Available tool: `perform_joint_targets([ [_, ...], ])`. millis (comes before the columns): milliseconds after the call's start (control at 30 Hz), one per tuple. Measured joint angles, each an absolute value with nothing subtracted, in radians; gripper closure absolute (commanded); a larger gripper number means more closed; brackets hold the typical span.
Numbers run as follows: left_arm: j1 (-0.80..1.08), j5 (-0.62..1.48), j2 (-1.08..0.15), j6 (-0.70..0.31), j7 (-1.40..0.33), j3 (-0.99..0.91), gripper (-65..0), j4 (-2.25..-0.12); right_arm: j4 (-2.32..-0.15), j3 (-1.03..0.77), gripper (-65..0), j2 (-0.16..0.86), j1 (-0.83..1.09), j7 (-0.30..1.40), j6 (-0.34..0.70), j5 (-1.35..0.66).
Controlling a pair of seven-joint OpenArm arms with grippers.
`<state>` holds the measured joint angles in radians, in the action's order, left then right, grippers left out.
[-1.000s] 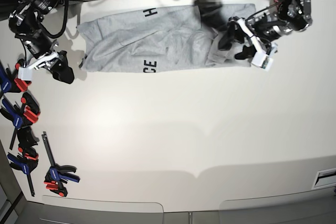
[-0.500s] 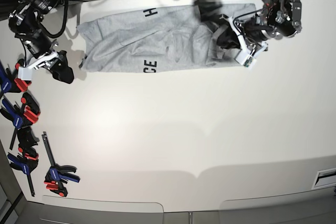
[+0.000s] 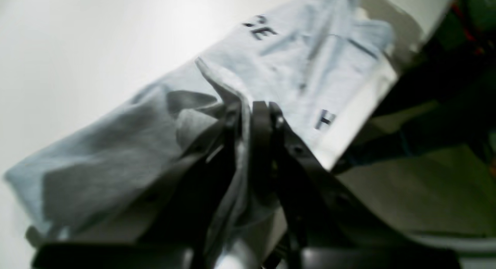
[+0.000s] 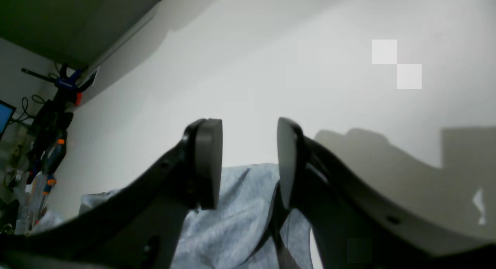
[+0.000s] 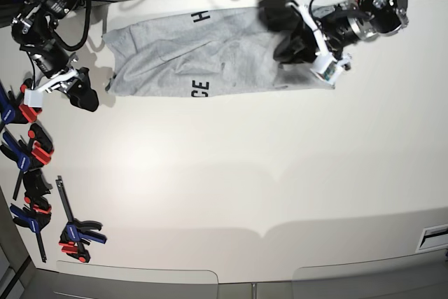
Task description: Fold the T-shirt properly
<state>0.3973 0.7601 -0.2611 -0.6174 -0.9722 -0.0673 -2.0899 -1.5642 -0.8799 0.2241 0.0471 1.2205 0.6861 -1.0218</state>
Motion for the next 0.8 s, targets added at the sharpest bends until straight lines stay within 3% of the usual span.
perform_joint_targets([
  [133,0.412,0.748,-0.261,-0.632,-0.94,-0.067,0.0,-2.09,-1.564,-0.88,-22.2,0.224,0.047,1.22,0.686,-1.021],
  [233,0.411,0.641,-0.261,-0.63,-0.789,-0.067,0.0,-2.09,-1.564,-0.88,-22.2,0.224,0.047,1.219,0.686,-1.022],
  [367,0.411,0.466,-0.24,-0.466,-0.649,-0.067,0.0,-2.09,-1.565,-0.88,-22.2,0.224,0.047,1.219,0.686,-1.022],
  [567,0.432,0.461,-0.242,-0.434,-0.667,-0.067,0.0,-2.09,-1.564,-0.88,-22.2,0.224,0.047,1.218,0.686,-1.023],
  [800,0.473,0.595,-0.241,-0.629,-0.718,-0.066,0.0,-2.09,-1.564,-0.879,-22.2,0.224,0.047,1.212,0.686,-1.025],
])
